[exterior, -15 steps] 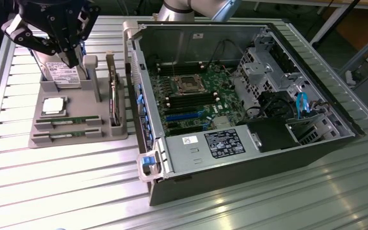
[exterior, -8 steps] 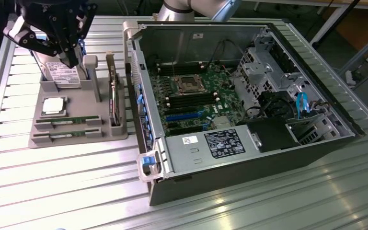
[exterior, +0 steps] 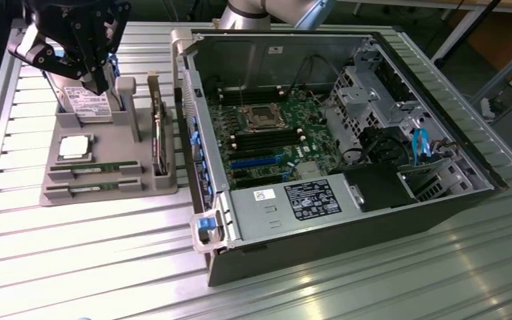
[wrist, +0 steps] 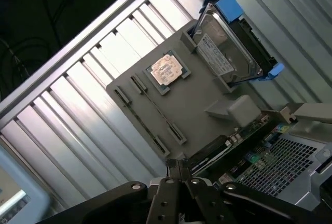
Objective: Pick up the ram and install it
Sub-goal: 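Pick up the ram and move it above insertion slot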
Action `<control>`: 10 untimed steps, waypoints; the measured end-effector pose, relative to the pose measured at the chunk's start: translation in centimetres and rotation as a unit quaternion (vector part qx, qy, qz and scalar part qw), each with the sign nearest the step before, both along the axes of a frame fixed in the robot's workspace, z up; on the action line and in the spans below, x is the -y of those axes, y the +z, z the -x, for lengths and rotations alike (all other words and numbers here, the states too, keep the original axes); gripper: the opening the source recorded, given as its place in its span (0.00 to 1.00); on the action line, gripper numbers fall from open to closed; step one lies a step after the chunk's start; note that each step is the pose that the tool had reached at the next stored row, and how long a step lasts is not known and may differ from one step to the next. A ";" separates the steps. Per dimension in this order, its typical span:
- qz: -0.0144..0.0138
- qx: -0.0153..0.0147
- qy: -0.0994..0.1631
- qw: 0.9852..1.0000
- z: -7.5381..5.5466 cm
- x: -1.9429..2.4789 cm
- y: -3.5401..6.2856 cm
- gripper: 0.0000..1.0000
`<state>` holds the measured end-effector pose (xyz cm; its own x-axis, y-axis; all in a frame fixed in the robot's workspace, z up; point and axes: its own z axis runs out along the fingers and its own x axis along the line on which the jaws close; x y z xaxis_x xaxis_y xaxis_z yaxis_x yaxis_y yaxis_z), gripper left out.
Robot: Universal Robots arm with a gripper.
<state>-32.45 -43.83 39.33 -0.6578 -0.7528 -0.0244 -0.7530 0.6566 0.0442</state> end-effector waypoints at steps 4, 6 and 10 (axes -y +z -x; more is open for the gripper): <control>0.000 0.000 0.035 0.999 0.0 0.00 0.00 0.09; 0.000 0.000 0.049 0.999 0.0 0.00 0.00 0.09; 0.000 0.000 0.080 0.997 0.0 0.00 0.00 0.09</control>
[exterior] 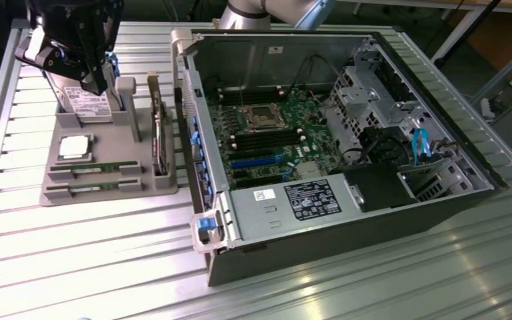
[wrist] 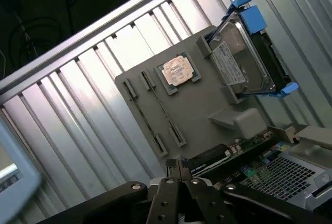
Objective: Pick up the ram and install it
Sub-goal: 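Pick up the ram and move it above insertion slot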
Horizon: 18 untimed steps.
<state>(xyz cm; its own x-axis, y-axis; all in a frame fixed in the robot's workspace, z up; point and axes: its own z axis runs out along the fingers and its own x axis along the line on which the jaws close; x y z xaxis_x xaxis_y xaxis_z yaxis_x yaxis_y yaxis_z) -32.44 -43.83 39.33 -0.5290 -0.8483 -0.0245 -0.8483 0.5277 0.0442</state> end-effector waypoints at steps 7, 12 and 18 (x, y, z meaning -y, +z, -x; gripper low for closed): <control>0.000 0.000 0.064 0.998 0.0 0.00 0.00 0.09; 0.000 0.000 0.108 0.994 0.0 0.00 0.00 0.09; 0.000 0.000 0.155 0.988 0.0 0.00 -0.01 0.09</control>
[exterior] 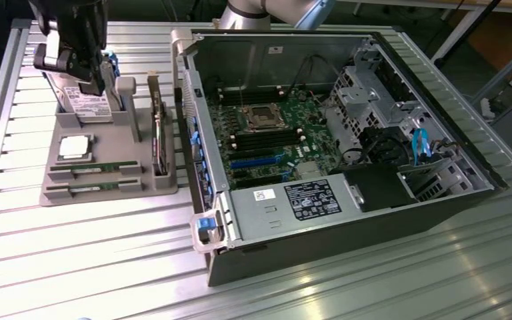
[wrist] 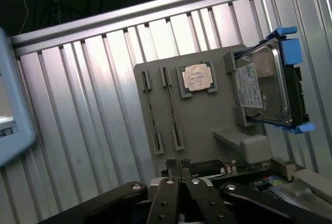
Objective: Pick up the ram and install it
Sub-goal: 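Pick up the ram and move it above insertion slot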
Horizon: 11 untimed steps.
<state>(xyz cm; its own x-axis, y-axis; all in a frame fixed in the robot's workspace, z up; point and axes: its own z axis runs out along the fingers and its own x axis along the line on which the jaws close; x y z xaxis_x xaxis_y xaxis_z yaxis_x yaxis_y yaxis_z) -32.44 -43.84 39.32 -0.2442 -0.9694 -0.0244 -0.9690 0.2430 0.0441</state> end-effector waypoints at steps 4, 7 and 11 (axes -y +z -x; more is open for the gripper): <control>0.000 0.000 0.033 0.999 0.0 0.00 0.00 0.09; 0.000 0.000 0.033 0.999 0.0 0.00 -0.01 0.09; 0.000 0.000 0.034 0.999 0.0 0.17 -0.09 0.29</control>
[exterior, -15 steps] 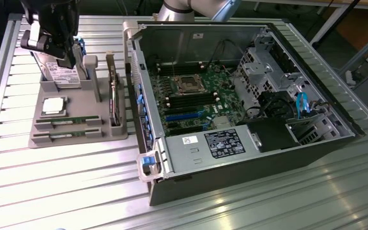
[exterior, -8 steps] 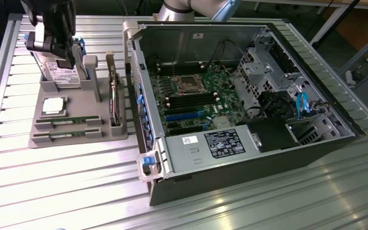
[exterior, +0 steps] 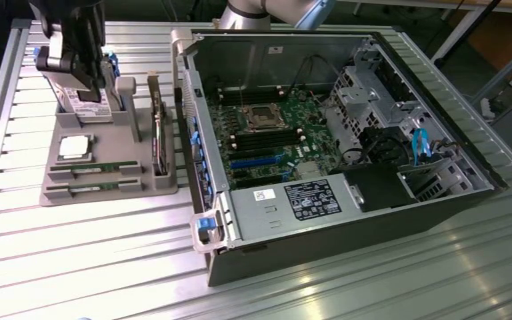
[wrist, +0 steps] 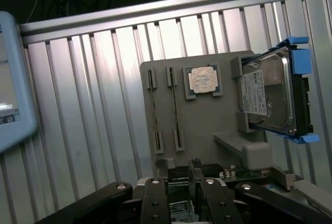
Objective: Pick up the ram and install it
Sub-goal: 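Pick up the ram and move it above insertion slot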
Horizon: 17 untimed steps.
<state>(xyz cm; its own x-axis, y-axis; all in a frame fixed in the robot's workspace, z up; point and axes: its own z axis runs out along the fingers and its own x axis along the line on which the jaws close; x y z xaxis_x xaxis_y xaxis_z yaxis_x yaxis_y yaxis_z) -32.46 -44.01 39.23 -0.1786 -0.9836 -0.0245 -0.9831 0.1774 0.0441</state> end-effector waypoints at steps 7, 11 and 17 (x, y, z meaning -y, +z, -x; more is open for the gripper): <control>0.000 0.000 0.000 1.000 0.1 0.03 -1.87 0.29; 0.000 0.000 0.000 1.000 0.1 0.09 -3.28 0.29; 0.000 0.000 0.000 1.000 0.2 0.14 -4.67 0.29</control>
<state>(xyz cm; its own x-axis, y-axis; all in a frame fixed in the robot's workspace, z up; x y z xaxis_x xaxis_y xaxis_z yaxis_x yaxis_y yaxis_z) -32.64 -44.15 34.56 -0.1788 -0.9836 -0.0247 -0.9831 0.1776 0.0442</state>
